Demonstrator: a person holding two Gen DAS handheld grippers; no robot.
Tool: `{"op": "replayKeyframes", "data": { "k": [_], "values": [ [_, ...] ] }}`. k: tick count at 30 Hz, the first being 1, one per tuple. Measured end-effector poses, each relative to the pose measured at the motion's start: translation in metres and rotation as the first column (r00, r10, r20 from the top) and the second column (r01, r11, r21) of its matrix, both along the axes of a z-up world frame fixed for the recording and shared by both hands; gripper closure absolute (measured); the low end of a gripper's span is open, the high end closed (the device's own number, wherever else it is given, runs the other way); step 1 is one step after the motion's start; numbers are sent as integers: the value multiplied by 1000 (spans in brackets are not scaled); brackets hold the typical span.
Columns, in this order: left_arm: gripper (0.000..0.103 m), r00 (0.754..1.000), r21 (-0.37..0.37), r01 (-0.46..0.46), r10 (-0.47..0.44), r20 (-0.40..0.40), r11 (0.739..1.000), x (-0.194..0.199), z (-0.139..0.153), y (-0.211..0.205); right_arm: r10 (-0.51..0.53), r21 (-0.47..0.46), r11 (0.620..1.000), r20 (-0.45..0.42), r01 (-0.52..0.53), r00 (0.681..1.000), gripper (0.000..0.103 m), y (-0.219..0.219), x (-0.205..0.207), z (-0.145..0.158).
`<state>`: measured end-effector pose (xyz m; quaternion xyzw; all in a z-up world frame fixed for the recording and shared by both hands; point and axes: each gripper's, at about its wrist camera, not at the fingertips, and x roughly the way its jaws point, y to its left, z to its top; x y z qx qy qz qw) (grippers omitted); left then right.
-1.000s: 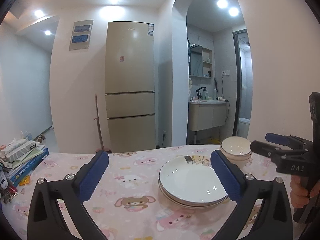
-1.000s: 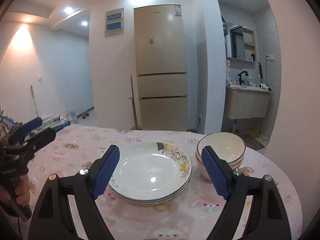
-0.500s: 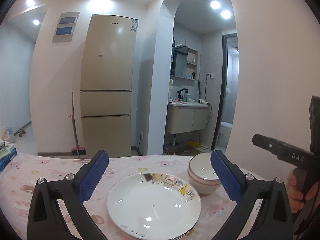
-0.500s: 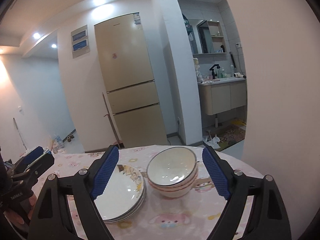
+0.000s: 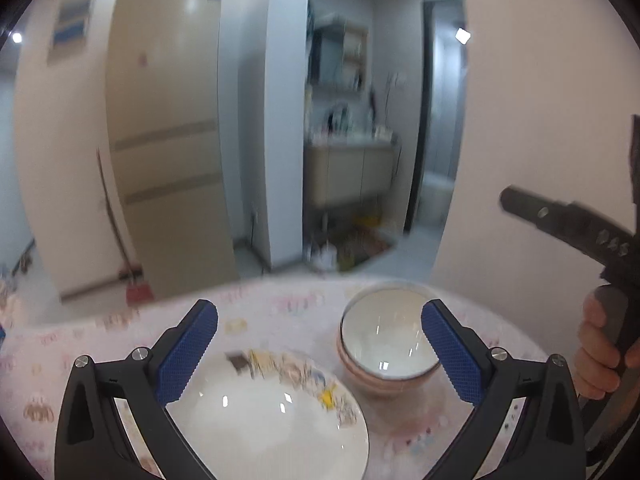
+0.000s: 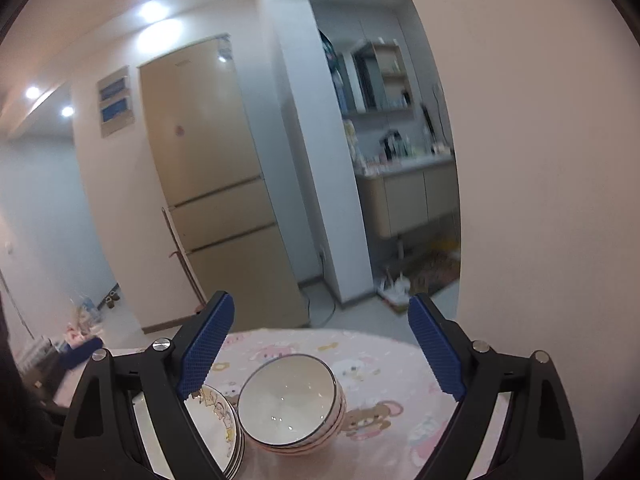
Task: Organize plates and bowls
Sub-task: 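Close both grippers side by side on the rim of the bowl stack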
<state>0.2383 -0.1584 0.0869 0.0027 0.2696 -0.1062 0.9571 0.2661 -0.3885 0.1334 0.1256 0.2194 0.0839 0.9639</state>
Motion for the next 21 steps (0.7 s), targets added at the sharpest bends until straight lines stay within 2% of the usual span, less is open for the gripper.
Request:
{"op": "replayKeyframes", "data": {
  "k": [2,4,7,10,12,13,15,16,17,19,21],
  "values": [
    [0,996,-31,20,-23,-92,999,16,-12,-5,27,59,998,-133,-19,991,16,-8,21,-21],
    [0,987,-11,46,-47,-153,999,32,-19,-14,99,123,990,-275,-68,956,19,-13,43,-47],
    [3,975,1,49,-47,-218,999,56,-27,-26,153,192,978,-398,-82,904,28,-15,63,-78],
    [13,940,-80,34,-59,-335,996,84,-43,-28,153,164,982,-437,-89,887,31,-10,70,-92],
    [20,926,-121,14,-59,-373,993,94,-51,-25,120,138,988,-453,-63,884,34,-7,72,-101],
    [26,920,-122,6,-54,-388,992,100,-55,-26,121,143,988,-461,-60,879,38,-9,76,-105],
    [31,913,-115,6,-52,-405,993,109,-61,-29,163,205,976,-489,-68,857,46,-14,81,-118],
    [35,912,-123,9,-59,-406,992,109,-64,-28,197,249,965,-504,-77,841,55,-17,86,-124],
    [37,910,-134,11,-66,-409,991,111,-66,-28,228,288,954,-507,-86,831,60,-19,89,-129],
    [40,905,-157,14,-79,-418,988,117,-71,-29,268,345,934,-502,-94,822,62,-22,92,-134],
    [47,895,-178,9,-87,-437,984,123,-76,-28,283,360,928,-498,-102,819,63,-19,92,-138]
  ]
}}
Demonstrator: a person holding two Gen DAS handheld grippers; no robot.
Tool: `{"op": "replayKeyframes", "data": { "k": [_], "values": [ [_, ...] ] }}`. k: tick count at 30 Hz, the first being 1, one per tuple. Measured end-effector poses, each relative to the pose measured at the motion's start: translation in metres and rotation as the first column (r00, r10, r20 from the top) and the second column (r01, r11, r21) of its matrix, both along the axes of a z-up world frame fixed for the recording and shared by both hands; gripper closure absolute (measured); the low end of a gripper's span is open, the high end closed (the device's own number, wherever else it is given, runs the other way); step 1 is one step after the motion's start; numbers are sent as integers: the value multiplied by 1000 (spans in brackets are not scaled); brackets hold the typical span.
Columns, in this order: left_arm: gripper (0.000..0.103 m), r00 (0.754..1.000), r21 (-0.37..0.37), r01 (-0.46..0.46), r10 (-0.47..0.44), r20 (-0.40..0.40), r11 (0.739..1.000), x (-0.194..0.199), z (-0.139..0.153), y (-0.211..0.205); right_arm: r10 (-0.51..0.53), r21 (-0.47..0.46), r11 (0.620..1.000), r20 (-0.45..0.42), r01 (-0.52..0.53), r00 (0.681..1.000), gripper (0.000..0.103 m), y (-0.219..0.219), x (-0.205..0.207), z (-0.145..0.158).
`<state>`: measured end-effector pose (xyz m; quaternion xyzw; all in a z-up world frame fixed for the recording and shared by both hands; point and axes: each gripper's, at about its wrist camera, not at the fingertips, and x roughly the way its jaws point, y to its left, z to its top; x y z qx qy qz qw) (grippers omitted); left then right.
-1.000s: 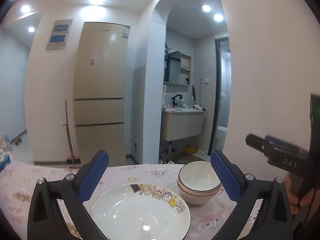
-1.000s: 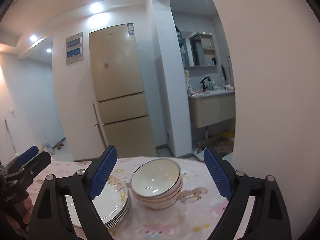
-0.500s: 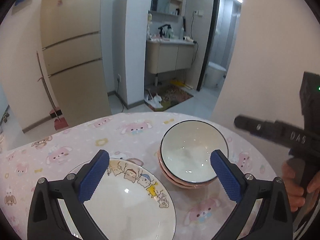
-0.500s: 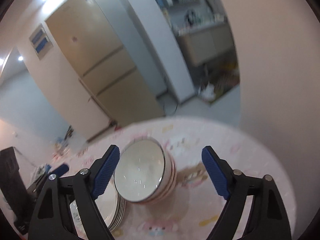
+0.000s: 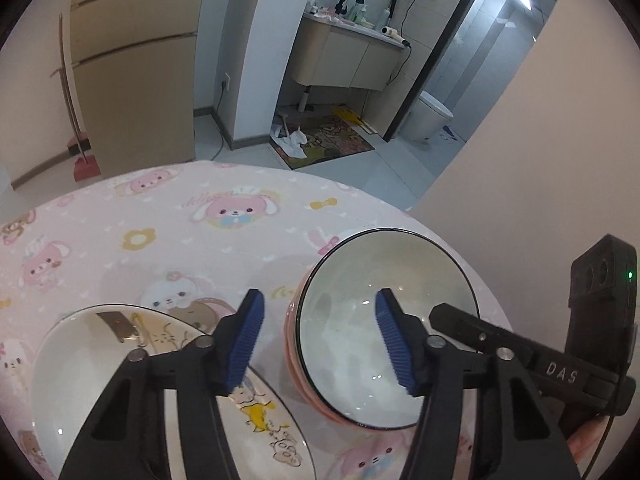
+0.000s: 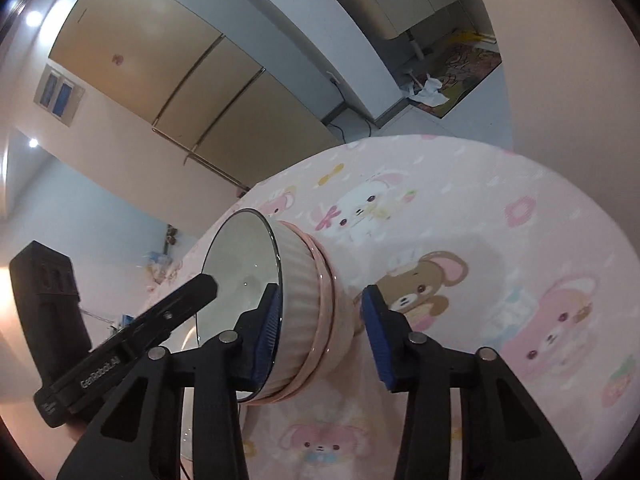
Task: Organize plates and bowls
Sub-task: 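Close both grippers side by side on the rim of the bowl stack, then lift the bowl stack and carry it over the plate stack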
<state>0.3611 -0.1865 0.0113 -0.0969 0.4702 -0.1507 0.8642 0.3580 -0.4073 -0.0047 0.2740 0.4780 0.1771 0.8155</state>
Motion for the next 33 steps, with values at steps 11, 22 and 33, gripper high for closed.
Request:
{"op": "replayKeyframes", "data": {
  "k": [11,22,33],
  "values": [
    [69,992,-24,7,-10,-122,1000,17,-36,-2,-14,-53,999,-32,12,999,73,16,2,-14],
    [69,990,-91,4,-17,-140,996,18,-38,2,-16,60,998,-96,22,995,66,10,12,-40],
    [67,995,-21,-7,5,-97,1000,9,-34,-5,-10,119,993,-109,23,994,66,7,11,-45]
  ]
}}
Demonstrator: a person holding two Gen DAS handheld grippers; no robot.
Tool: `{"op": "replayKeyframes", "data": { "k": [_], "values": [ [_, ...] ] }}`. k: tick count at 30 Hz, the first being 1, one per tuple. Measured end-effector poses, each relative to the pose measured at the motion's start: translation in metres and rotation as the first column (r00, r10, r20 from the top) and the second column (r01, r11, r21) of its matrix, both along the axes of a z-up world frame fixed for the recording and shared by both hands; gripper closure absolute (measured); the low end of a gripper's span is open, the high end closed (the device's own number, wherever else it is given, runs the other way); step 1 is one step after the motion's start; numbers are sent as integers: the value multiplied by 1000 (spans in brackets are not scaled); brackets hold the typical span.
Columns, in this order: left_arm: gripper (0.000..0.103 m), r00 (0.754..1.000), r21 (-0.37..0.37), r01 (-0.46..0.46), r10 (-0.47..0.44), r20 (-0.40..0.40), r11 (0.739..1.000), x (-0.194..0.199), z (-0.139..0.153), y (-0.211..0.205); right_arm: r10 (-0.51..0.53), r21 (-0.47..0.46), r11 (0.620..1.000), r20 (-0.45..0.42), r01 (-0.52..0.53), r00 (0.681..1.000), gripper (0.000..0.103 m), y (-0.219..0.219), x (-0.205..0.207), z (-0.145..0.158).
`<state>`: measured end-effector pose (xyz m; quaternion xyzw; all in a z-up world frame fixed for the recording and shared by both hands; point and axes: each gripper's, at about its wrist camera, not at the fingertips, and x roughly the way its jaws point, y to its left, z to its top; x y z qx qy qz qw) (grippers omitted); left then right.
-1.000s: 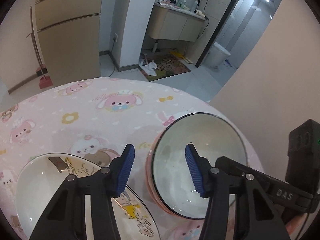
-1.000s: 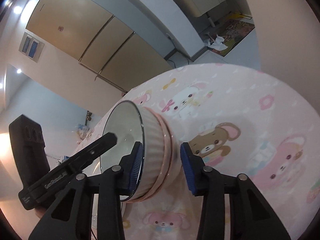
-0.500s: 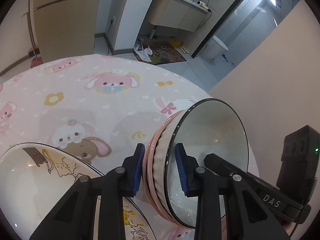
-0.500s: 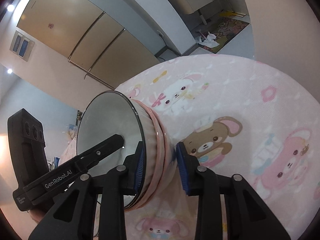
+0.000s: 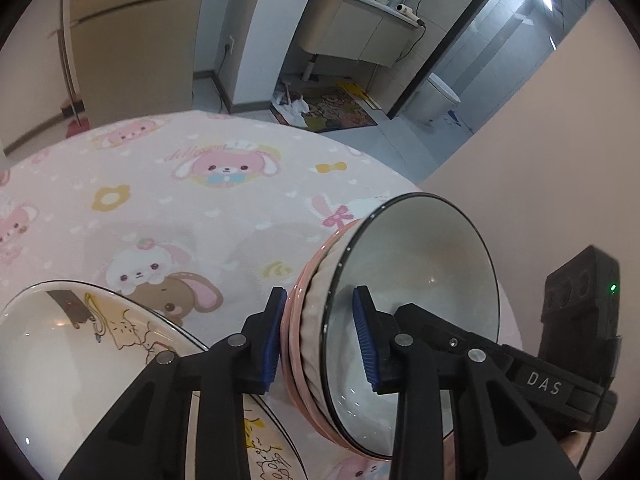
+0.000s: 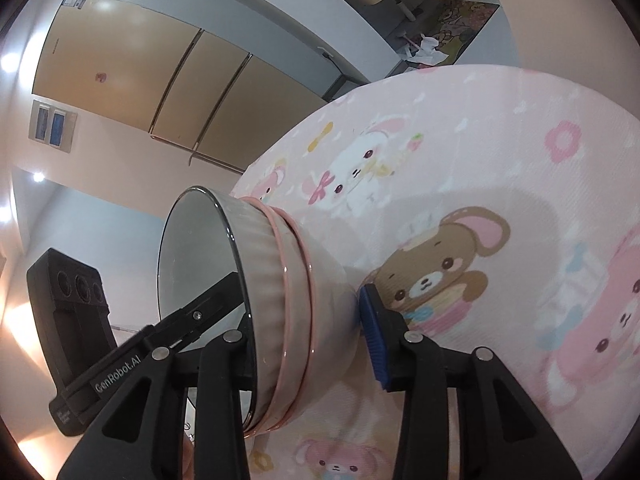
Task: Organize plates and bowls
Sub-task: 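Lift the bowl stack and carry it over the plate stack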
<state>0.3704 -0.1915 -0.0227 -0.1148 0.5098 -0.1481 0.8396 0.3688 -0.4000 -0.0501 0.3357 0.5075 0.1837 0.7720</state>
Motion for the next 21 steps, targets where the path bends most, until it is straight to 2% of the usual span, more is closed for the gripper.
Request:
{"op": "replayKeyframes", "data": {
  "k": [4,7,9,12,16,21],
  "values": [
    [75,999,31,-12,11,44,999,-10,3,-4,-10,-45,999,7,10,1000,66,2,-1,7],
    [75,993,142,-14,-3,121,990,-29,14,-17,-9,-31,999,-5,9,1000,66,1,-3,8],
    [76,991,167,-14,-9,131,986,-31,16,-19,-9,-51,999,1,9,1000,67,3,-8,10],
    [77,994,122,-45,32,102,992,-30,17,-10,-12,-66,998,-2,11,1000,67,6,-11,13],
    [77,993,132,-34,19,119,991,-39,23,-10,-12,-25,1000,-22,12,1000,69,0,-12,16],
    [77,993,112,-33,21,114,993,-47,35,-9,-22,-14,1000,-12,22,1000,69,-2,-20,30]
  ]
}}
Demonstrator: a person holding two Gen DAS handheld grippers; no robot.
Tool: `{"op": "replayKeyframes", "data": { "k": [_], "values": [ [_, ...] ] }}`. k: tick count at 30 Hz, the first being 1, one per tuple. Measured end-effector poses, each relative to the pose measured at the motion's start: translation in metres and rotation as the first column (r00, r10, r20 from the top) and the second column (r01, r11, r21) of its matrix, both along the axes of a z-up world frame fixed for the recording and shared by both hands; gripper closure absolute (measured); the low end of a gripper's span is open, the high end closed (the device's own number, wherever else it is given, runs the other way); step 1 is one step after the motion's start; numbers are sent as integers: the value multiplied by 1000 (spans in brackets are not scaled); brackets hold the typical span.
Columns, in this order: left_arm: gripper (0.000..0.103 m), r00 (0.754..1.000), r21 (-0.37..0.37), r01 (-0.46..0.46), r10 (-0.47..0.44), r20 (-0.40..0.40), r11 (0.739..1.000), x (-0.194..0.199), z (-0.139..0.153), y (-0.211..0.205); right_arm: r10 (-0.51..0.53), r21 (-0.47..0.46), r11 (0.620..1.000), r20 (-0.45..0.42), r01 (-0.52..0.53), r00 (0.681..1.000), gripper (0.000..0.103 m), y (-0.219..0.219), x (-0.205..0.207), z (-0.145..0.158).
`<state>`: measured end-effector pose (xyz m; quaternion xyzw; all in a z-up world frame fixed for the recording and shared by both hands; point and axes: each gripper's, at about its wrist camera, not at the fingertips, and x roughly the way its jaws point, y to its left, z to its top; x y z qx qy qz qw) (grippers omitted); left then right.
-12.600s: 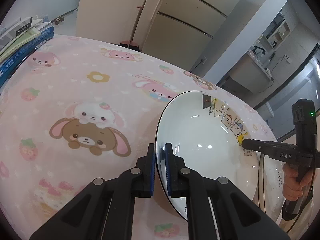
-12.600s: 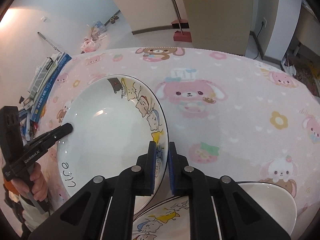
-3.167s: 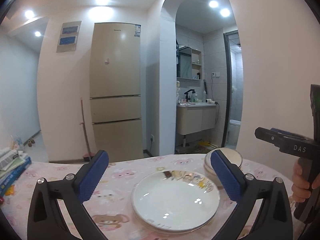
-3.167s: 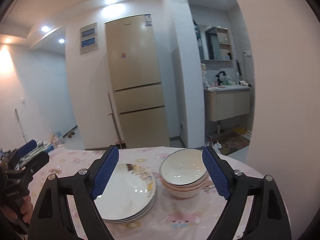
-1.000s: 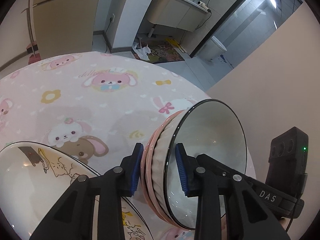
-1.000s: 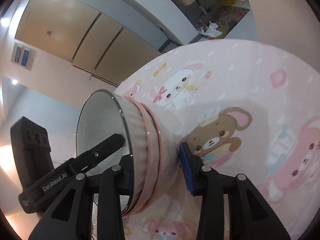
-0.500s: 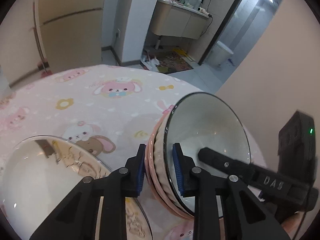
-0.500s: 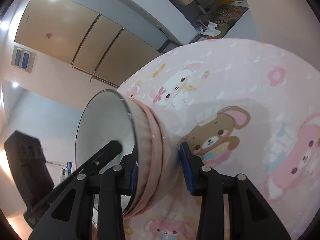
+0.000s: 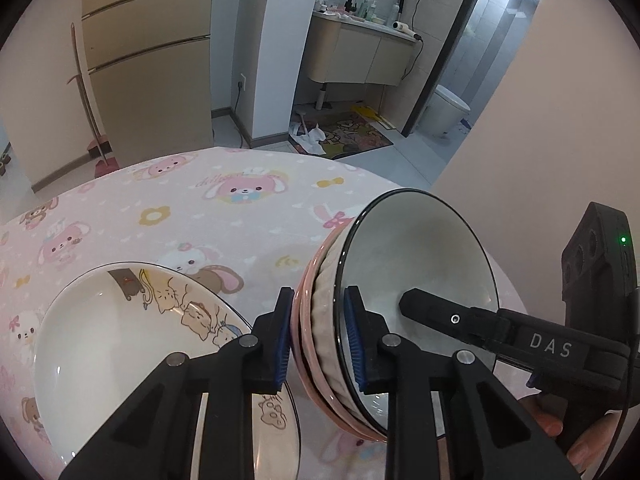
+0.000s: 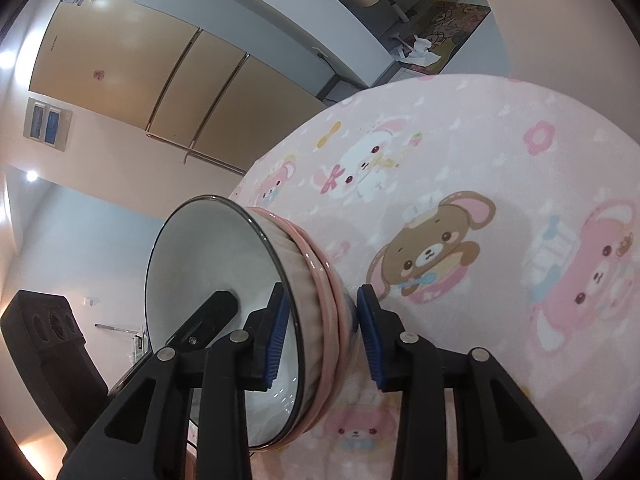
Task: Organize plates and bowls
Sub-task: 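Lift the bowl stack and carry it over the plate stack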
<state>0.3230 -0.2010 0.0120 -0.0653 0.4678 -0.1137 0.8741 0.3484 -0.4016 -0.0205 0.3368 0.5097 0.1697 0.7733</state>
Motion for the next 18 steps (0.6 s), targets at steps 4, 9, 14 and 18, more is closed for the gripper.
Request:
{"op": "replayKeyframes", "data": {
  "k": [4,9,14,18],
  "values": [
    [77,1000,-4,7,-7,-12,1000,-7,12,-1,-12,12,1000,13,12,1000,69,-1,-6,12],
    [77,999,-23,1,-2,-39,1000,-16,19,1,-9,-18,1000,1,9,1000,69,3,-16,22],
    [77,999,-35,-5,3,-42,999,-30,27,6,2,-32,999,-20,-3,1000,69,6,-25,32],
    [77,999,-46,-42,42,-4,998,-46,39,18,7,-48,999,-9,-7,1000,69,20,-34,46]
  ]
}}
